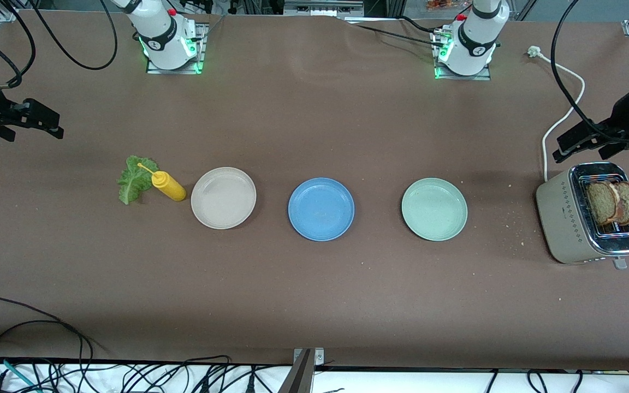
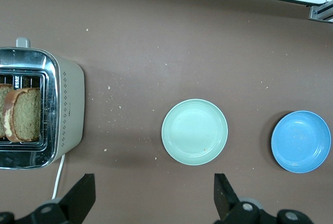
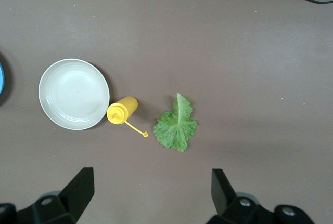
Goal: Make sandwich in blue plate with both arms
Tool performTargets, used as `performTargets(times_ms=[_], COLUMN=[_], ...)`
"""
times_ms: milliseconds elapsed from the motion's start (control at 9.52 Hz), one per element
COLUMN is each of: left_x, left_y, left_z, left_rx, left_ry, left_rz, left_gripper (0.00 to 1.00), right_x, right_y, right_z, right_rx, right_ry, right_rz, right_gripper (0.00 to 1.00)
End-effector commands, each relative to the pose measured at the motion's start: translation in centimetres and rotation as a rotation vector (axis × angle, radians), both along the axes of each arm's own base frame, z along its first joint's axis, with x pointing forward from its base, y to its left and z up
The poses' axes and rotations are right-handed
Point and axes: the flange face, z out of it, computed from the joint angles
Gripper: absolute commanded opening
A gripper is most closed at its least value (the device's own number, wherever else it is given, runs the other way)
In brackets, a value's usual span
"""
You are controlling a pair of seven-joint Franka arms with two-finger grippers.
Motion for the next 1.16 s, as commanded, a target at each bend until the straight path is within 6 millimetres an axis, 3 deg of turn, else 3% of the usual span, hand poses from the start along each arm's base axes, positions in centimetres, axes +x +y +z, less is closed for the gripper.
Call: performTargets(times_ms=[0,1050], left_x=[-0.24,-0.18], left_y=[0.1,0.81], left_z=[0.58,0.49], left_rx=[0.016,0.018], left_ry=[0.003,0.004], left_rz=[-0.017,-0.002], left_gripper=[1.0,1.0], right_x=[-0.39,-0.37], right_y=[0.22,0.22], right_z=[0.17,0.18], right_rx=[0.006,0.006], right_ry=[0.003,0.002], right_rz=[-0.011,-0.013], right_gripper=[1.0,1.0])
